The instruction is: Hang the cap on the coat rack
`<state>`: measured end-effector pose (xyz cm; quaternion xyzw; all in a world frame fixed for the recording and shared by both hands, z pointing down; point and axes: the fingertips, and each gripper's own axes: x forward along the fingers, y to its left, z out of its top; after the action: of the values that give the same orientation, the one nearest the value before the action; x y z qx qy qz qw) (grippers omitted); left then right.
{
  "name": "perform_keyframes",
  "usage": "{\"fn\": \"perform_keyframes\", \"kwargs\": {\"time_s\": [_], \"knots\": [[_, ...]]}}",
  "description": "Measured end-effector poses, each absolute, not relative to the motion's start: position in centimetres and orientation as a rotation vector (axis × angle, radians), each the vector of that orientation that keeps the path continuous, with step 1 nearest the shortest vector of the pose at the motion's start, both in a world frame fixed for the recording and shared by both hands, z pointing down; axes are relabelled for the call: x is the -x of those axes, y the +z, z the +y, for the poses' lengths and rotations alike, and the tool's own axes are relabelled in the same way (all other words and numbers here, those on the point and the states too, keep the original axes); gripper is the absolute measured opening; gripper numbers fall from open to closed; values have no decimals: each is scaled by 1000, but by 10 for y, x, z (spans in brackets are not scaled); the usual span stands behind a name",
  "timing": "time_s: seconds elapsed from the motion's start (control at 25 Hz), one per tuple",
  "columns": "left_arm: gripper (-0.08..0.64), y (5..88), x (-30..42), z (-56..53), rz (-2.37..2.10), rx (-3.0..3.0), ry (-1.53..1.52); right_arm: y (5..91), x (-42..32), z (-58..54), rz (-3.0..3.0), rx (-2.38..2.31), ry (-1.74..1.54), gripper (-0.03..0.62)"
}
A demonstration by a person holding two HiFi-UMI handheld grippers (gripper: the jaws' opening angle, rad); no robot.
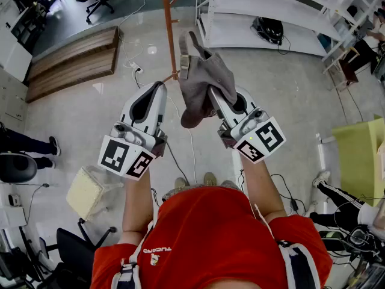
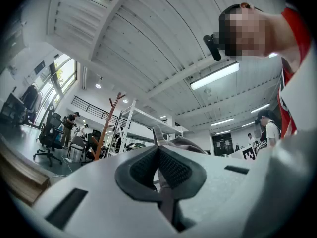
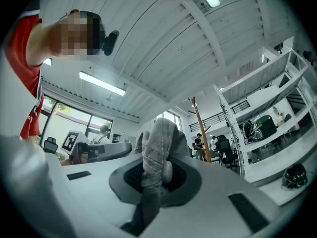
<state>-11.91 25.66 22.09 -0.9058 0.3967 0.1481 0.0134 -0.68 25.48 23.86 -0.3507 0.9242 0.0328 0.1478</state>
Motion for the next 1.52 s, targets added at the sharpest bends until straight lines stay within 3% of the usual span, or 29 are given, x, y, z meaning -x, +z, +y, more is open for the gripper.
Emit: {"fn": "perform_keyframes", "kwargs": {"time_s": [0.92, 1.52], "knots": [[8, 242, 168, 227, 1202, 2860, 473, 253, 24, 231, 2658, 1168, 85, 31], [8, 270, 139, 64, 1342, 2798, 363, 291, -11, 61, 2764, 1110, 149, 31]]}}
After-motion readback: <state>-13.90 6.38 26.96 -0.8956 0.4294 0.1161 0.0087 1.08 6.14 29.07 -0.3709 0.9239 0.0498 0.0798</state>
